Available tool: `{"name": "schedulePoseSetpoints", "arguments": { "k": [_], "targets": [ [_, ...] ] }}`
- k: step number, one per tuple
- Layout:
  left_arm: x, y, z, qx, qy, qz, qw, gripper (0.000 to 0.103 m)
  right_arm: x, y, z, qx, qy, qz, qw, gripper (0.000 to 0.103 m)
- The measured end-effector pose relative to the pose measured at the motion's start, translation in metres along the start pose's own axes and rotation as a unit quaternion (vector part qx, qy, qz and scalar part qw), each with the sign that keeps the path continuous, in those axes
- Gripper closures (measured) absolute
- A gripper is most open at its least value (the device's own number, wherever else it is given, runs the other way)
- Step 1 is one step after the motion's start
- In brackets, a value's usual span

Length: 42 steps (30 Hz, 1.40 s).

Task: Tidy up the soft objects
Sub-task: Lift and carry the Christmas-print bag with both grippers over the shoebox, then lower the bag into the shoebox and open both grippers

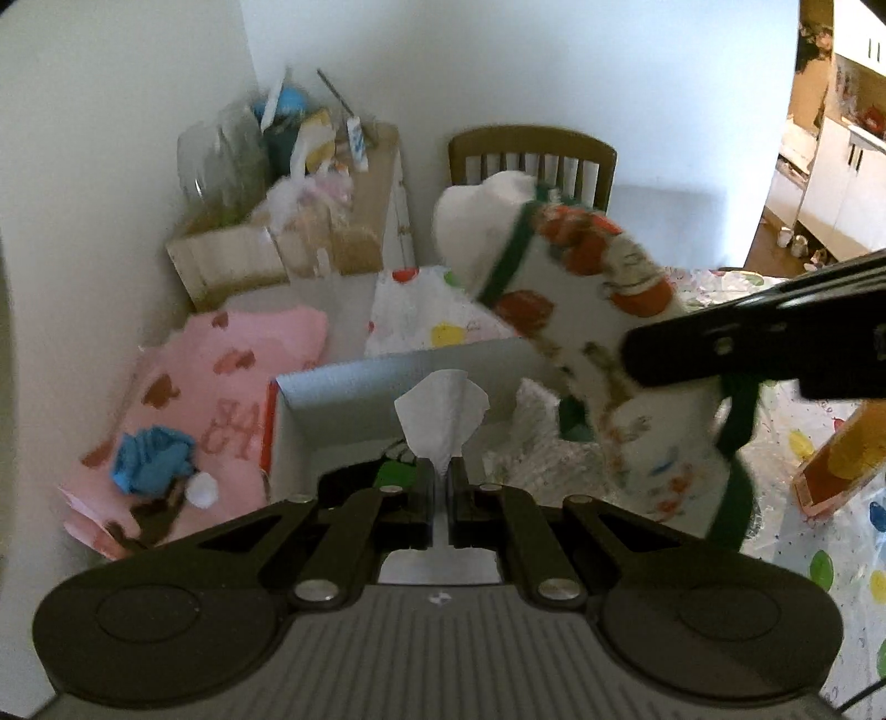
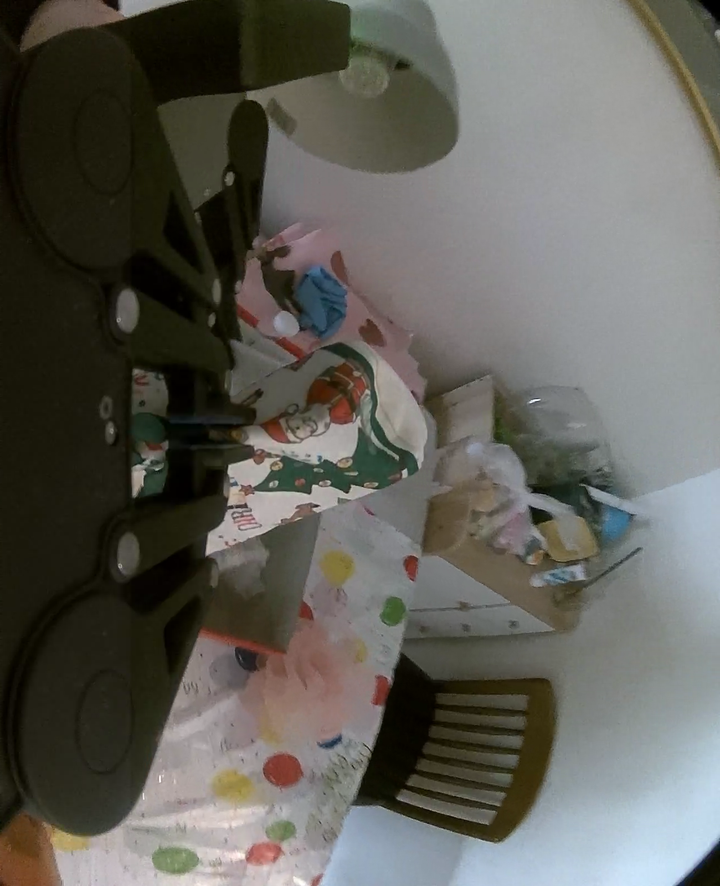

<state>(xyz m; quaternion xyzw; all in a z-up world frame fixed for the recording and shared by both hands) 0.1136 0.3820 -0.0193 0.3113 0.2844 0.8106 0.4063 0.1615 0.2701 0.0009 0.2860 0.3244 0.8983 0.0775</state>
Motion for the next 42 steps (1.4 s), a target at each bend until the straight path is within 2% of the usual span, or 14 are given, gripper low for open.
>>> {"name": "schedulePoseSetpoints", "arguments": {
  "k": [10,19,26,35,42],
  "targets": [
    [-0.002,-0.061,-0.011,0.039,0.022,0.012,0.9989,0.099,-0.036,-0.068,-0.019,0.043,-0.038,-0.009,0.998,0.098],
    [0.011,-0.107,-0.014,0.08,0.05,0.011,0.9955,0.099,-0.052,-0.103,-0.027,0.065,-0.056,-0.008,0.996,0.095],
    [0.012,-0.128,-0.024,0.108,0.052,0.004,0.9928,0.099,-0.06,-0.127,-0.035,0.085,-0.057,-0.019,0.995,0.088],
    [0.014,-0.133,-0.029,0.122,0.051,0.001,0.9912,0.099,-0.059,-0.12,-0.036,0.087,-0.067,-0.011,0.994,0.078],
    [0.009,-0.126,-0.028,0.114,0.035,0.008,0.9928,0.09,-0.047,-0.094,-0.037,0.08,-0.029,-0.025,0.996,0.071]
  ]
}}
Point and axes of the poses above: each gripper's, at about its wrist camera, not at the fingertips, and y roughly against the way its jaws point, x to its left, z to its top, the point moved 5 cm from there along -y, roughly the way its jaws point, and after that the axes turned 15 degrees about z, right-handed, at the moved point
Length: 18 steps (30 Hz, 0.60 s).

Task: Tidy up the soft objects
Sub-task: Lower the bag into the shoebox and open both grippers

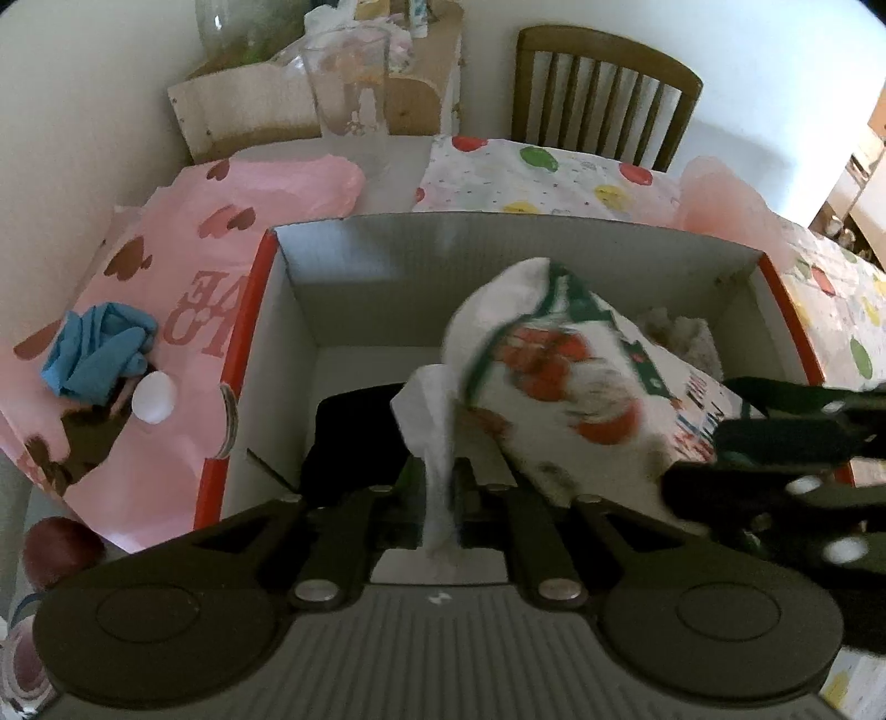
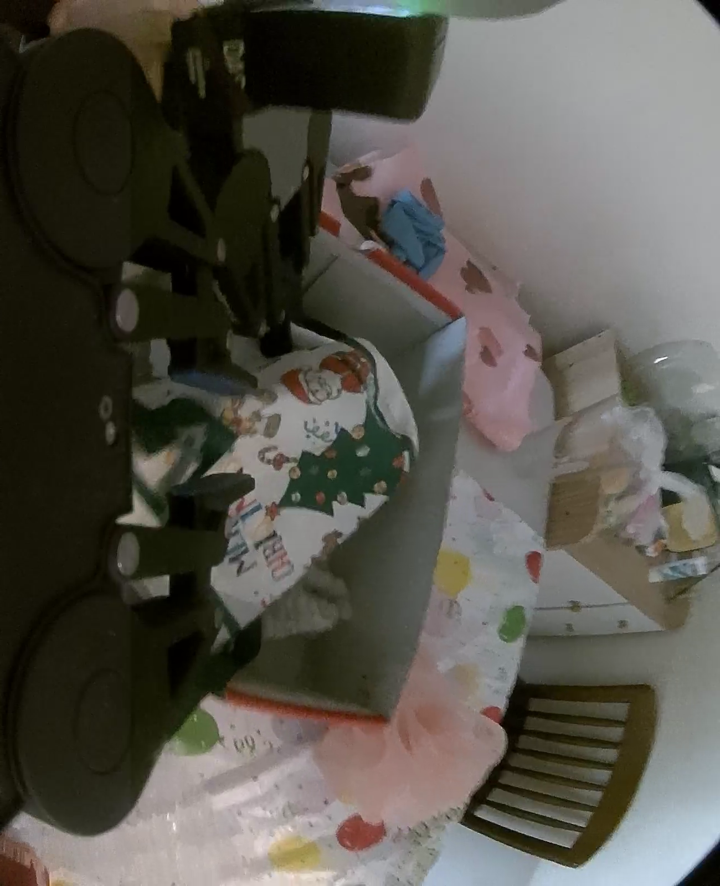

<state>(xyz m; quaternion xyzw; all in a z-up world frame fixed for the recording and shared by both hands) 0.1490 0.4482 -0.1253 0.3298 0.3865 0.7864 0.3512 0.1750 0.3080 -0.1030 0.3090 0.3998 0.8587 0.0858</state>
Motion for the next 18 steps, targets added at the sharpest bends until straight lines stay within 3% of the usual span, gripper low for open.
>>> {"name": "schedulePoseSetpoints", "arguments": {
  "k": [2,5,7,10,18],
  "targets": [
    [-0.002,0.004,-0.002,-0.004,-0.006,-0.002,1.0,0.082,0.002,0.012,0.0,-0.007,0.005,0.005,1.0,0.069],
    [-0.004,0.008,-0.005,0.001,-0.003,-0.007,1.0,0.061,0.003,0.026,-0.002,-0.012,0.013,0.006,1.0,0.057],
    [-0.003,0.012,-0.007,-0.004,-0.001,-0.01,0.9999,0.042,0.002,0.033,-0.004,-0.017,0.02,-0.003,1.0,0.055],
    [0.0,0.021,-0.008,-0.016,0.008,-0.011,0.9998,0.033,0.0,0.042,-0.006,-0.02,0.019,-0.003,1.0,0.05],
    [0.001,0.048,-0.013,-0.03,0.018,-0.033,0.9989,0.031,0.001,0.071,-0.012,-0.039,0.032,-0.005,0.999,0.038]
  ]
}}
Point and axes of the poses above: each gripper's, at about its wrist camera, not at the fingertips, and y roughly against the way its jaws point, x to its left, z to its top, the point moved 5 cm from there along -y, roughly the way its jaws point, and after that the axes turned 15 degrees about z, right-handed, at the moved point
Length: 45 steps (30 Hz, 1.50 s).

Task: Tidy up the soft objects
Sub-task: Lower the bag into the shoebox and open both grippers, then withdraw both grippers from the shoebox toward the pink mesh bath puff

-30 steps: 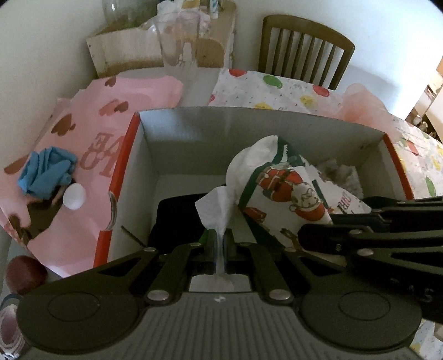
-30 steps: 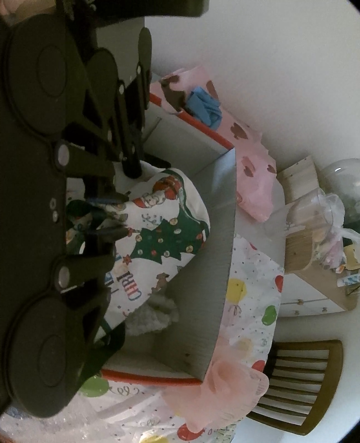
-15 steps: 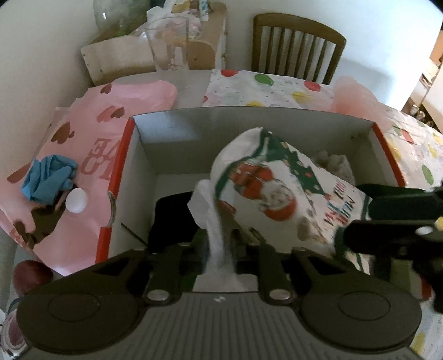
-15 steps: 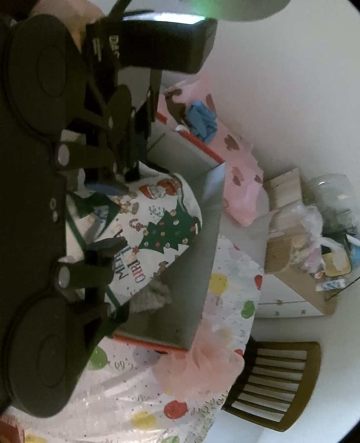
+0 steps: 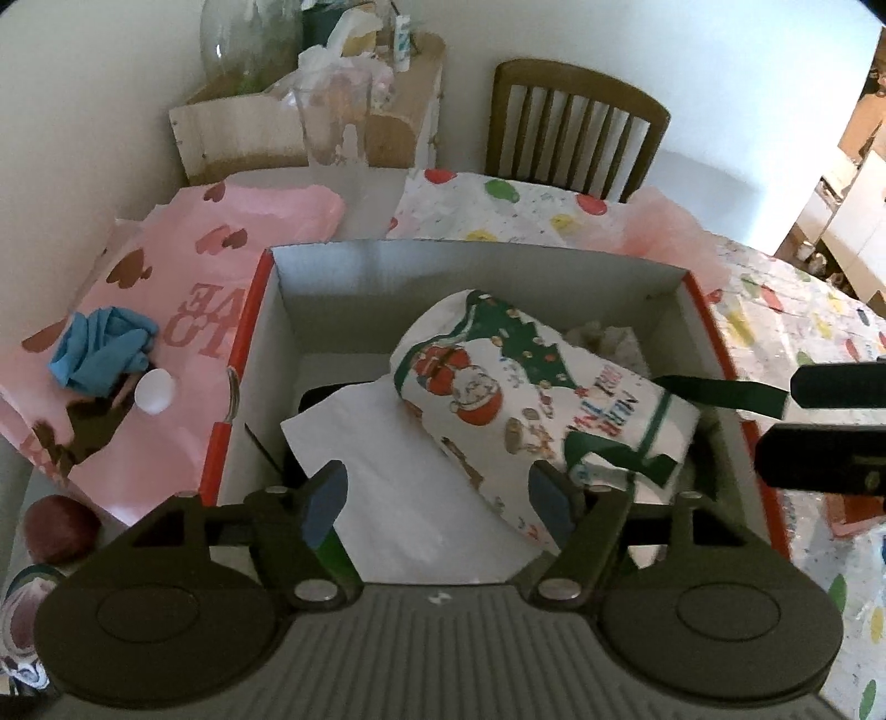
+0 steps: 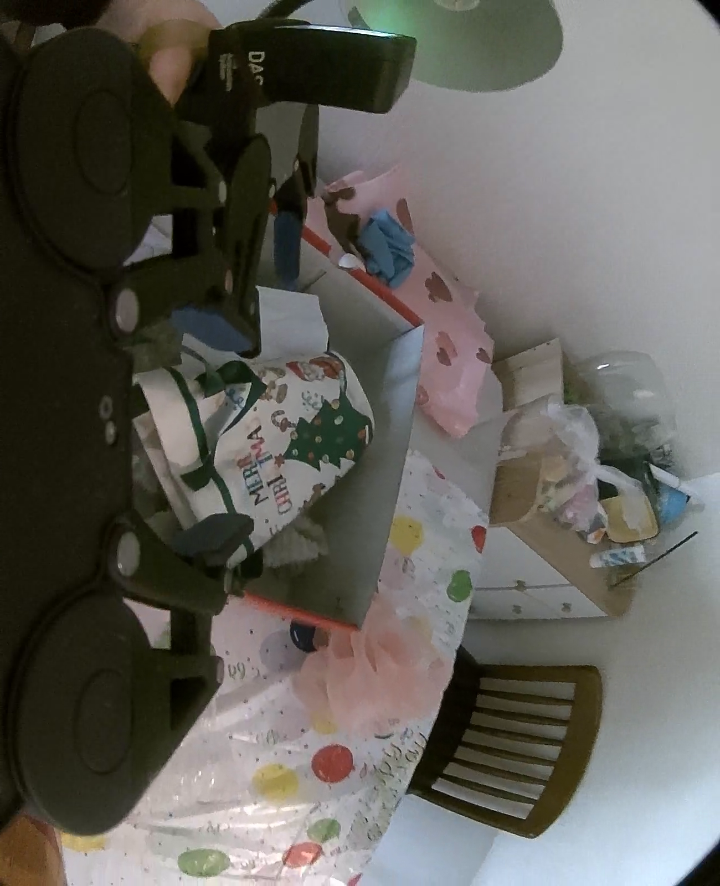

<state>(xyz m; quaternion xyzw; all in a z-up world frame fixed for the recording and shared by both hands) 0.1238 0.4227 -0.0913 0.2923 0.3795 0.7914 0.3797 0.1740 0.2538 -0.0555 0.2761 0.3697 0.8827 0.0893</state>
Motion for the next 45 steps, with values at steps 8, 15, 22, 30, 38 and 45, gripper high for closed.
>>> {"name": "schedulePoseSetpoints", "arguments": {
  "k": [8,15,22,30,38,45],
  "targets": [
    [-0.011,0.036,0.0,-0.039,-0.014,-0.023,0.9989,0.023,-0.004,0.039,-0.006,-0.025,0.008,-0.013,1.0,0.021],
    [-0.033,0.065,0.01,-0.06,-0.018,-0.076,0.9951,0.009,-0.027,0.073,-0.021,-0.034,0.021,-0.06,0.997,0.007],
    [-0.074,0.076,0.024,-0.085,-0.033,-0.095,0.9913,0.001,-0.054,0.083,-0.052,-0.014,0.018,-0.091,0.996,0.006],
    [-0.124,0.07,0.06,-0.059,-0.036,-0.102,0.9924,0.001,-0.07,0.069,-0.084,0.008,0.043,-0.1,0.994,0.006],
    [-0.174,0.032,0.111,-0.018,-0.017,-0.092,0.9955,0.001,-0.083,0.043,-0.104,0.031,0.066,-0.1,0.992,0.006],
    [-0.207,-0.01,0.135,-0.001,-0.033,-0.052,0.9981,0.001,-0.097,0.02,-0.102,0.036,0.067,-0.099,0.992,0.006]
  ]
}}
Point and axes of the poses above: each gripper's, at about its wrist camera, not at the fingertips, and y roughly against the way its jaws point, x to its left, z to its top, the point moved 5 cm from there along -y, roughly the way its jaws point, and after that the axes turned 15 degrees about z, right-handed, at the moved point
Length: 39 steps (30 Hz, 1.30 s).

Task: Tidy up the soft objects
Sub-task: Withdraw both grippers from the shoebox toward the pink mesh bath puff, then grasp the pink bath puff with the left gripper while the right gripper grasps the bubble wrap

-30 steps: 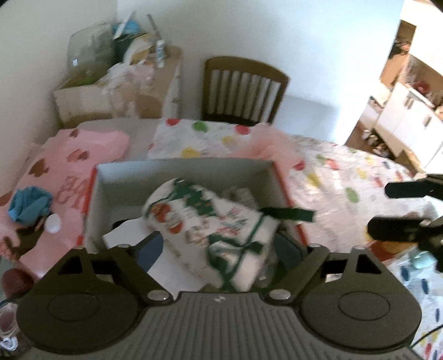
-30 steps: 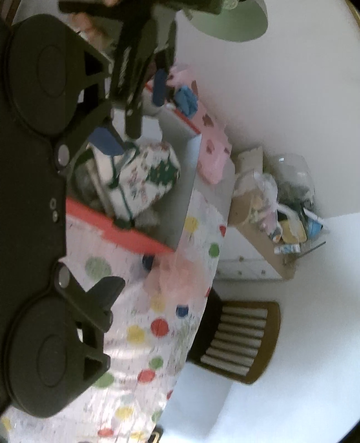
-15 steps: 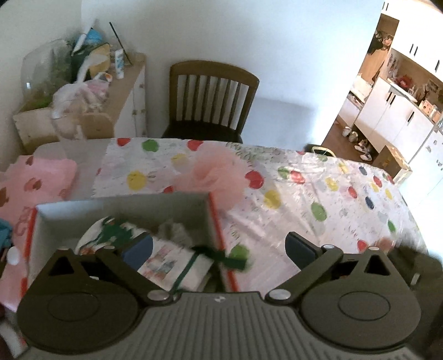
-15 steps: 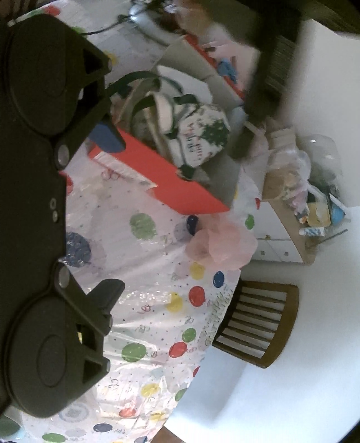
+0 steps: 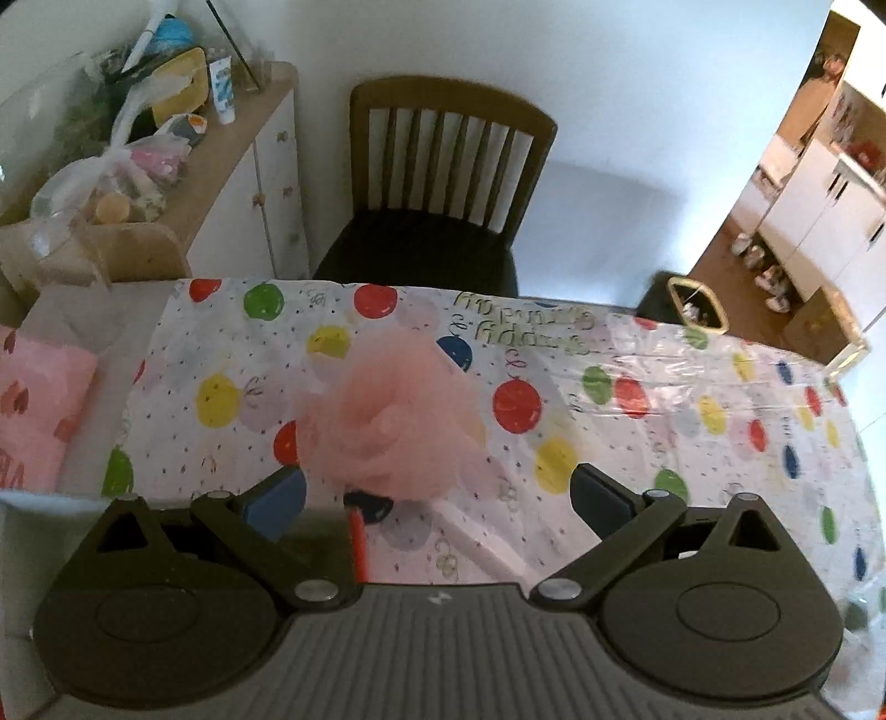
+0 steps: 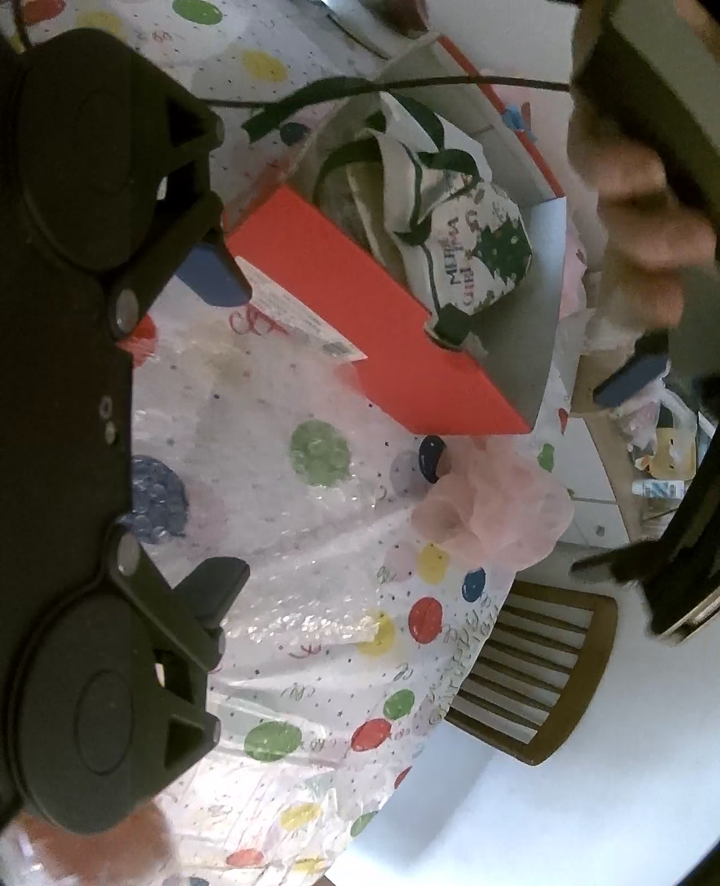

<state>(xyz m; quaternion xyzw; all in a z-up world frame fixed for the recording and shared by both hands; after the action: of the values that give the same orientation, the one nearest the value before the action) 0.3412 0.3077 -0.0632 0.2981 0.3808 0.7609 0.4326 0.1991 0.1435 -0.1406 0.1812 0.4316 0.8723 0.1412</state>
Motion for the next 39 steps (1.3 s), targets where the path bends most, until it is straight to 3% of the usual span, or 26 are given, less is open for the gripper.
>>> {"name": "schedulePoseSetpoints", "arguments": {
  "k": [18,24,31,33,39],
  "targets": [
    [-0.033,-0.114,0.03,0.079,-0.018,0.055,0.9952,0.001,-0.049,-0.059,0.004,0.004,-0.043,-0.01,0.999,0.009],
    [-0.036,-0.132,0.029,0.083,-0.028,0.079,0.993,0.004,-0.059,-0.071,-0.001,0.012,-0.063,-0.013,0.998,0.034],
    [-0.036,-0.146,0.026,0.104,-0.023,0.08,0.9911,0.04,-0.056,-0.071,-0.003,0.019,-0.046,-0.037,0.998,0.055],
    [-0.035,-0.147,0.024,0.107,-0.017,0.075,0.9913,0.045,-0.053,-0.07,-0.004,0.018,-0.041,-0.037,0.998,0.061],
    [-0.029,-0.145,0.022,0.102,0.0,0.066,0.9926,0.067,-0.044,-0.068,-0.006,0.017,-0.025,-0.04,0.999,0.097]
  ]
}}
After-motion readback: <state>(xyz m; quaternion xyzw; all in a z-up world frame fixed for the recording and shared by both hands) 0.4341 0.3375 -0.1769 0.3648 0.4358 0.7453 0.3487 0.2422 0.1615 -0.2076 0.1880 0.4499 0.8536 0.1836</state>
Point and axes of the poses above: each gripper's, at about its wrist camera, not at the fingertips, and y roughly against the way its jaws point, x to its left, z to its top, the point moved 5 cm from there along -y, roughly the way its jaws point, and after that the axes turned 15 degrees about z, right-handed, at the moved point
